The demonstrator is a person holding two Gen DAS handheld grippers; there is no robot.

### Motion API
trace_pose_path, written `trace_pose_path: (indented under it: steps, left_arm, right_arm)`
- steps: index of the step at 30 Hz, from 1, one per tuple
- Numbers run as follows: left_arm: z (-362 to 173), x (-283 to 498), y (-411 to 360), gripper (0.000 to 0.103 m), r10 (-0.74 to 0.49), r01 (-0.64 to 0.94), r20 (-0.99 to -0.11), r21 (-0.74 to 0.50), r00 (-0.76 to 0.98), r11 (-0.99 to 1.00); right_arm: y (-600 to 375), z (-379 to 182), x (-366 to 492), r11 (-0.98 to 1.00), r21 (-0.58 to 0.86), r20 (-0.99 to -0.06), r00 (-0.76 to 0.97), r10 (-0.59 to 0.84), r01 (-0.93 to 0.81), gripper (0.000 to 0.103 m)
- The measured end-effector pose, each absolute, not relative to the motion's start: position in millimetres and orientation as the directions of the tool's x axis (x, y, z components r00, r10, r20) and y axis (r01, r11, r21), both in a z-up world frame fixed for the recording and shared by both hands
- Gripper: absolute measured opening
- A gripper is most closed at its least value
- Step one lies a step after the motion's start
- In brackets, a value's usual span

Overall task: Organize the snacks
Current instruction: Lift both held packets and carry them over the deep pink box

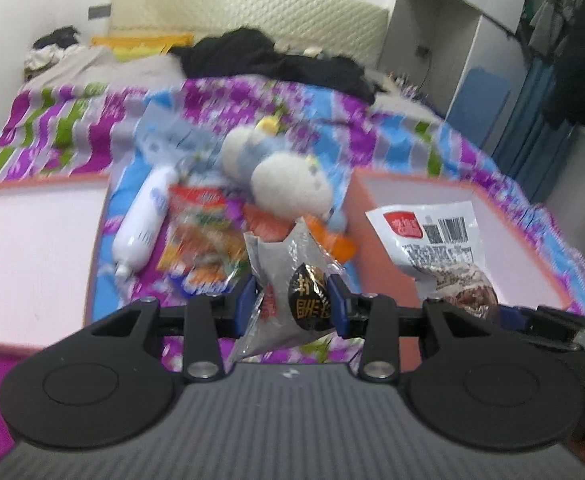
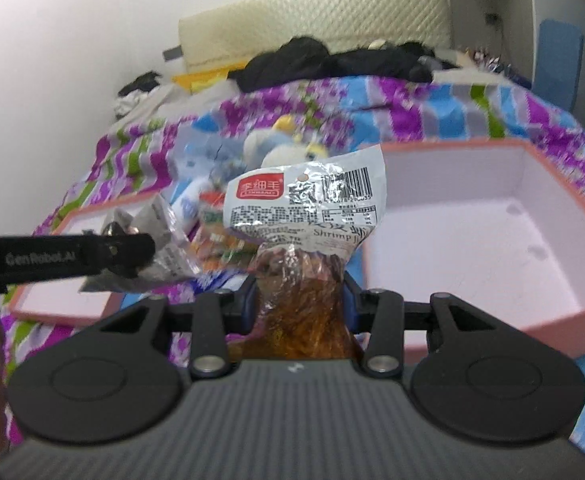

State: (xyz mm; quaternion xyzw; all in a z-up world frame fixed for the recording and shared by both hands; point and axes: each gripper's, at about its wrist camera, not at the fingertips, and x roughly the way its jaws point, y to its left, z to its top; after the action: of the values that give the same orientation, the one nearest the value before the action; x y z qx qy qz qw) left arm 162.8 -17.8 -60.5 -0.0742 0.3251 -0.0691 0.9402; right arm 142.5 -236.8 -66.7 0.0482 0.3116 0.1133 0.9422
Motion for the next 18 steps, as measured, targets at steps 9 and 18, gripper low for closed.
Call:
trace_pose_path:
  steps: [9, 18]
  left_arm:
    - [7.2, 188.6, -56.1, 0.044, -0.249, 0.159, -0.469, -0.223, 0.847, 0.962]
    - [28.9, 220.5, -122.8, 0.044, -0.330, 0.256, -0.431, -0.221, 0.840, 0.941]
  right_arm:
    - [-281.8, -12.3, 147.6, 0.983, 0.104, -0.475, 0.861, 0.181, -0.150, 0.044]
    - [-330.2, 11.3, 158.1, 0.994, 0.070, -0.410, 0.906, 0.106, -0.085, 0.044]
